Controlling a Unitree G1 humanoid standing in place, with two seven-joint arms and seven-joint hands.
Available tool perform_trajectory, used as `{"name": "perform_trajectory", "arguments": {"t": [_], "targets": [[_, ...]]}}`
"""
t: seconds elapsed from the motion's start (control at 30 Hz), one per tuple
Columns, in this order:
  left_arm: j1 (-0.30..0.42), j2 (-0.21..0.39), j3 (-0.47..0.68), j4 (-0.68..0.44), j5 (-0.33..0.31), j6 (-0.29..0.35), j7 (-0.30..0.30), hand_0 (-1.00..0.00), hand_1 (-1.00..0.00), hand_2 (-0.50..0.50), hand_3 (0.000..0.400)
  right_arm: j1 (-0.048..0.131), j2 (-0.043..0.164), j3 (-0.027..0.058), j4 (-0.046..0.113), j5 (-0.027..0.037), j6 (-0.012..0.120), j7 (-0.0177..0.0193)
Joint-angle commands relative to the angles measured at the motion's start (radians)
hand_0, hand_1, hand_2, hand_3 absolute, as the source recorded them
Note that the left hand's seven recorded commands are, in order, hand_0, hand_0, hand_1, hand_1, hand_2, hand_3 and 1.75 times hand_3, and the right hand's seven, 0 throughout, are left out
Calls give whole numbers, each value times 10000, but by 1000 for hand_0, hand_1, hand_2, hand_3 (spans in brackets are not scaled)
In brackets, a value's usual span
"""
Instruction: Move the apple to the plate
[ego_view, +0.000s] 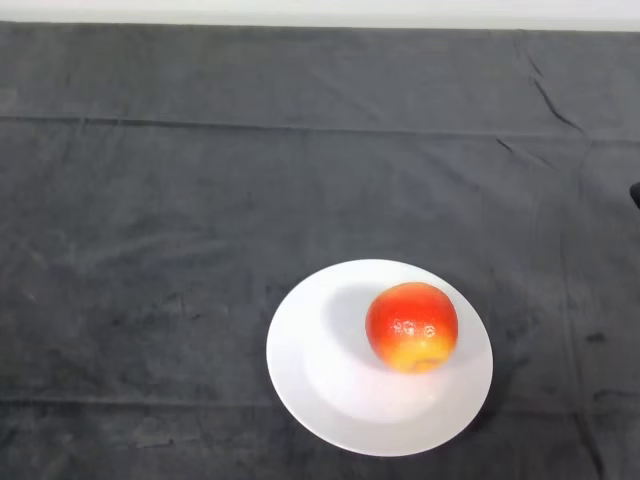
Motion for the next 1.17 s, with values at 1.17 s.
{"name": "perform_trajectory", "arguments": {"t": [1.17], "targets": [[-478, -270, 899, 489, 196, -187, -188, 0, 0, 0, 0, -163, -287, -72, -27, 12, -68, 17]]}}
